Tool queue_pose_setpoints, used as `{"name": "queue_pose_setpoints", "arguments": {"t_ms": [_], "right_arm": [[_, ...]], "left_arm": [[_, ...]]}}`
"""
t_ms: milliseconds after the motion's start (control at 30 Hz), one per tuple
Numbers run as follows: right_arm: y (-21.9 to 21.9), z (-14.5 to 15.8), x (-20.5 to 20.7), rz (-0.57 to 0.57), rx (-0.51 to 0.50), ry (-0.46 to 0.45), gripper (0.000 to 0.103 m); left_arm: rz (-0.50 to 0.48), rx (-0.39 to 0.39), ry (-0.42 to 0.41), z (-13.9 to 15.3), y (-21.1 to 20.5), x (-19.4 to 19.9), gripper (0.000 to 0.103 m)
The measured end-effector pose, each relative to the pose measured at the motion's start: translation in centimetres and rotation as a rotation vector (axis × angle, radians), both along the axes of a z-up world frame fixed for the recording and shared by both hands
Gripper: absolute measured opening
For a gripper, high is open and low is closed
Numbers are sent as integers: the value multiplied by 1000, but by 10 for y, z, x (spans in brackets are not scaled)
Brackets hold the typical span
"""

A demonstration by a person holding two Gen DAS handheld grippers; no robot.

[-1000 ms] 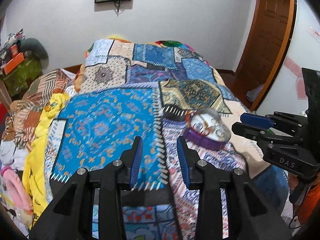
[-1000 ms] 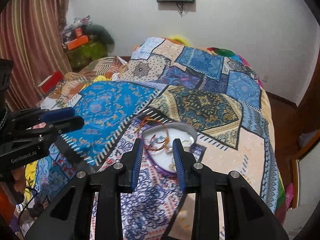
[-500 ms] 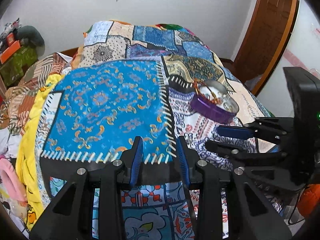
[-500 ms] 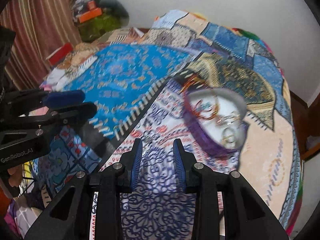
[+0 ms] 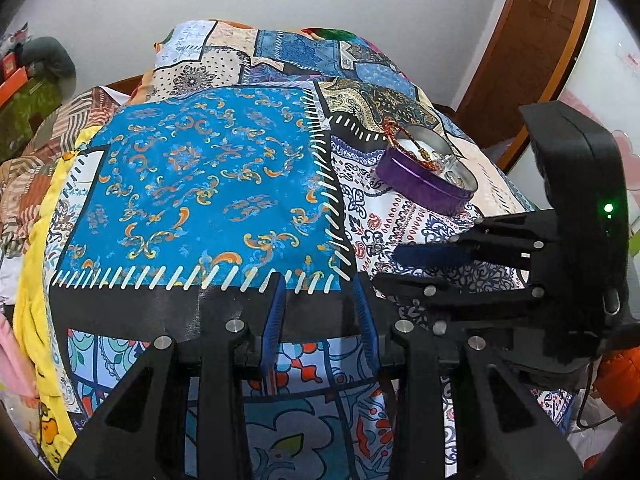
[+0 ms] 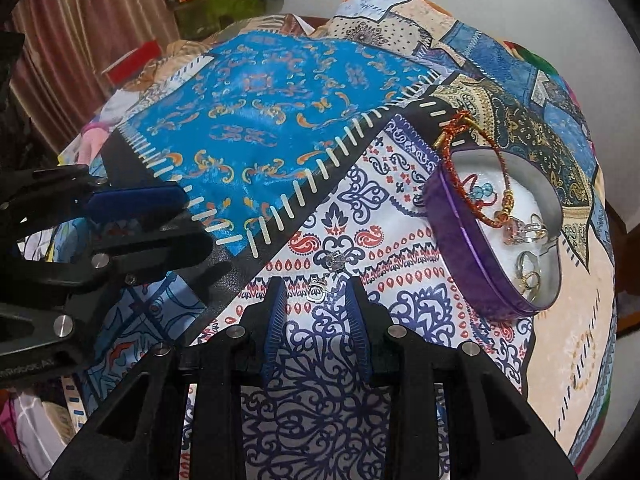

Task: Organize jewelry
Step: 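Move right gripper to the small silver ring and close on it, then carry the silver ring in the right gripper over the purple tin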

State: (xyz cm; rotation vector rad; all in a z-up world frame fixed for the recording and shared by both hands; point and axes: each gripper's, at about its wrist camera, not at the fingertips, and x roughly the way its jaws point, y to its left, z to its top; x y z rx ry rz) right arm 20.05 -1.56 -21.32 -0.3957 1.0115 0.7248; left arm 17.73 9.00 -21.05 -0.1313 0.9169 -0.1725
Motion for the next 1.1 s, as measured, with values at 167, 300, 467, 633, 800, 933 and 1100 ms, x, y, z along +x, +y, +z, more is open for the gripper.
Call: {"name": "queue_pose_setpoints", "arguments": {"t_ms": [167,300,467,633,800,933,1100], "right_arm": [[-2,-1,3,0,22,28,9],[-6,2,3,-6,41,28,8],[-23,15,-1,-42,80,-9,8],[-45,27,1,-92,103,-51,8],[-63,38,7,-142,139,-75,9],[-75,41,10,-166,164,-84,9],[-85,40,16,-188,189,-70,9]], "left_arm": [[-3,-9,0,1,-2,-1,33],[-10,-13,6,3,-6,0,32],[-35,-17,6,5,-16,7,32],[-64,-13,22,0,-31,21,27],[-80,1,46,-9,-42,36,21],[-89,23,59,-15,-50,45,19],[-89,43,71,-23,-55,52,9]]}}
